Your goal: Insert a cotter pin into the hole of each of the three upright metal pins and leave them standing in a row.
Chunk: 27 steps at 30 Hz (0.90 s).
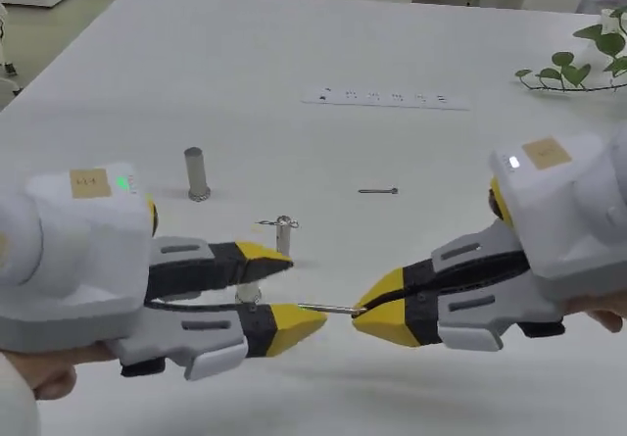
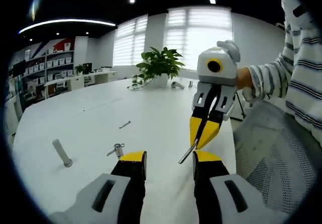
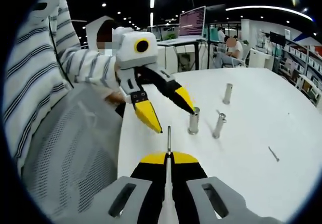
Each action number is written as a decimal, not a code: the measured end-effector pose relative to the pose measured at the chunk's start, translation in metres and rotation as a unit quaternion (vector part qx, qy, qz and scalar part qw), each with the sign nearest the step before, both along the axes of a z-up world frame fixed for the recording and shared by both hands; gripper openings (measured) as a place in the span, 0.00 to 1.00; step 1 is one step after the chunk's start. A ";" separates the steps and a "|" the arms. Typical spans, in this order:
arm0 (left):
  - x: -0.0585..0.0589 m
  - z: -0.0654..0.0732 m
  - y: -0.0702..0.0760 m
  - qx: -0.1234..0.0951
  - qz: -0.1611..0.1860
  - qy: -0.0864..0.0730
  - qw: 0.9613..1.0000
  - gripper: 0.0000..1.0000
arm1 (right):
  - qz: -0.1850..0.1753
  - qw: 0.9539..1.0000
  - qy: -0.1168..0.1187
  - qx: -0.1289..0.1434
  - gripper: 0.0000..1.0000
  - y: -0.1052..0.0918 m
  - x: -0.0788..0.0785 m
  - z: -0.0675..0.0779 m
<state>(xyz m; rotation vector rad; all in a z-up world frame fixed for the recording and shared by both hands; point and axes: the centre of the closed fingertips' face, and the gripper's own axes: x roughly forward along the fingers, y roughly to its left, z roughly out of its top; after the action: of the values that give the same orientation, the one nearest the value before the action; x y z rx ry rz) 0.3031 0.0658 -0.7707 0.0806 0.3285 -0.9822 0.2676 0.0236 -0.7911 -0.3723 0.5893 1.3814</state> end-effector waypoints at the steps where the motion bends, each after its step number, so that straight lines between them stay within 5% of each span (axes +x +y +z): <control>1: 0.002 0.000 0.003 -0.003 0.006 0.004 1.000 0.37 | -0.002 1.000 -0.002 0.000 0.03 0.000 0.002 0.000; 13: 0.022 -0.019 0.026 0.013 0.057 0.014 0.998 0.40 | -0.027 1.000 -0.010 -0.006 0.03 0.004 0.032 -0.004; 17: 0.025 -0.039 0.033 0.043 0.065 0.038 0.996 0.39 | -0.033 0.999 -0.009 -0.013 0.03 0.008 0.038 -0.009; 27: 0.028 -0.059 0.031 0.057 0.051 0.062 0.995 0.35 | -0.026 0.999 -0.013 -0.024 0.03 0.018 0.048 -0.019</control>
<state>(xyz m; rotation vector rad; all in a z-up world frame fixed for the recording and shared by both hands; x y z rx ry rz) 0.3306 0.0965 -0.8292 0.1054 0.4972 -0.8679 0.3153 0.0411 -0.8097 -0.4112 0.6076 1.3123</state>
